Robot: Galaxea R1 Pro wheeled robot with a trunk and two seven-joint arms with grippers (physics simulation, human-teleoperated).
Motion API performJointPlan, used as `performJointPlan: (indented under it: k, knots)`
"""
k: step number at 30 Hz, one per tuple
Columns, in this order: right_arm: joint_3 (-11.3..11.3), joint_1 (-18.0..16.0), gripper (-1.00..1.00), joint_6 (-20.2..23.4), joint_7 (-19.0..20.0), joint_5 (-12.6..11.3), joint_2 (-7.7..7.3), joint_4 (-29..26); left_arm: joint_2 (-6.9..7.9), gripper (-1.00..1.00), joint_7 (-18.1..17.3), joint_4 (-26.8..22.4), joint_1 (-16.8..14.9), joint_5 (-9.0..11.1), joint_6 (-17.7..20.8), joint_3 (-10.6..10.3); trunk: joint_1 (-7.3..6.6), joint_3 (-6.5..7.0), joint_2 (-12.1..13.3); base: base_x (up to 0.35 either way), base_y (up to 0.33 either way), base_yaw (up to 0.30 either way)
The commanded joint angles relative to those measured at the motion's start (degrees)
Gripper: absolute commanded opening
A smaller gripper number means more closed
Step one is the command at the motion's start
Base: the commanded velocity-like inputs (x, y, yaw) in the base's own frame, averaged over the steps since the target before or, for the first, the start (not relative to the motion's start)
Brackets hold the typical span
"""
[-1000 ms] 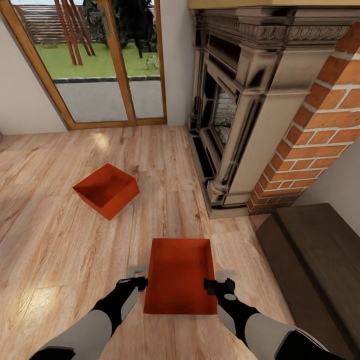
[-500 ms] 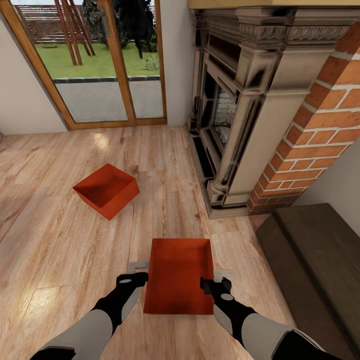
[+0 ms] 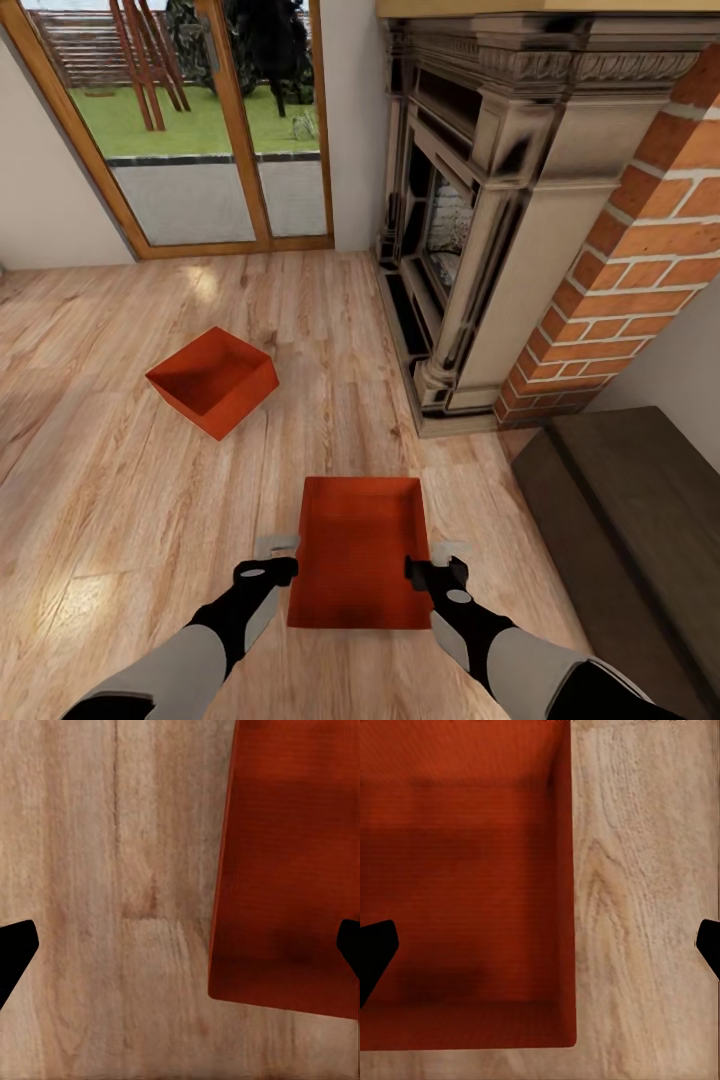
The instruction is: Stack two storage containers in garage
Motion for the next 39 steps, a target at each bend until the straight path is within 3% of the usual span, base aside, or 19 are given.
performJointPlan:
  k: [1, 6, 16, 39]
  knots:
    - [0.50, -0.04, 1.00, -0.27, -0.21, -0.49, -0.02, 0.04, -0.08, 1.00, 0.21, -0.04, 0.00, 0.24, 0.35, -0.07, 0.00, -0.03, -0.02, 0.000, 0.000, 0.000]
    - [0.51, 0.01, 1.00, -0.59, -0.21, -0.56, -0.13, 0.10, -1.03, 1.00, 0.21, 0.27, 0.00, 0.41, 0.48, -0.05, 0.00, -0.03, -0.02, 0.000, 0.000, 0.000]
    - [0.55, 0.02, 1.00, -0.62, -0.21, -0.48, -0.19, 0.11, -1.40, 1.00, 0.89, 0.41, 0.00, 0.82, 0.42, 0.00, 0.00, -0.03, -0.02, 0.000, 0.000, 0.000]
    - [0.56, 0.02, 1.00, -0.73, 0.32, -0.29, -0.29, 3.01, -1.33, 1.00, 1.09, 0.32, 0.00, 0.89, 0.39, 0.20, 5.05, -4.16, -9.24, 0.000, 0.000, 0.000]
